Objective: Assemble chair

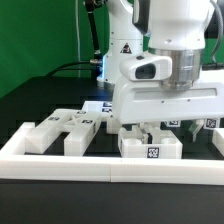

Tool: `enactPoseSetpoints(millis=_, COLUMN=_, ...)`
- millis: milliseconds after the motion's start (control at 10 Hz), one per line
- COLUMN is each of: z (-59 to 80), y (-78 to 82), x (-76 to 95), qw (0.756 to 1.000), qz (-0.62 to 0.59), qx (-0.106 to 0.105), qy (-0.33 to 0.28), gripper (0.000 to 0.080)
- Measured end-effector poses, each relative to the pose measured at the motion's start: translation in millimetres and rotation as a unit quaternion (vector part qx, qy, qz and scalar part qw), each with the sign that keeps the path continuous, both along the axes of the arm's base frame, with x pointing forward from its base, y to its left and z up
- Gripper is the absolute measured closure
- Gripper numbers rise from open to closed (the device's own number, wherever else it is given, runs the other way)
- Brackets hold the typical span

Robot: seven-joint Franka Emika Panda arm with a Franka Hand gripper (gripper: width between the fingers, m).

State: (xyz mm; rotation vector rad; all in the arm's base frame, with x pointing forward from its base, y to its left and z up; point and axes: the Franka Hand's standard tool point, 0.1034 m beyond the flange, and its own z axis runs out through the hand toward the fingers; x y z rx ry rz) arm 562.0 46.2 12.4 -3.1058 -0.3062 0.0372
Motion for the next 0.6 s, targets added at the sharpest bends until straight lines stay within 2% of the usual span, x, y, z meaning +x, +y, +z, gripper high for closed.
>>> enactPoseSetpoints(millis=200, z=-4.4, y=0.2, x=-3.1, qw=1.000, qz=0.001, qx=0.000, qy=0.004, gripper=0.0150)
enactPoseSetpoints(millis=300, z=-5.0, y=1.7, x=-4.4, qw=1.000, qz=0.002, qx=0.000, qy=0.005, gripper=0.0291)
enactPoseSetpoints(millis=400, z=-5.1, y=2.1, x=-4.6, qw=1.000, qz=0.003, qx=0.000, qy=0.005, gripper=0.0291)
enactPoseSetpoints(millis=600, z=-5.1, y=2.2, x=-4.7, qw=1.000, qz=0.003, qx=0.000, qy=0.006, gripper=0.0565)
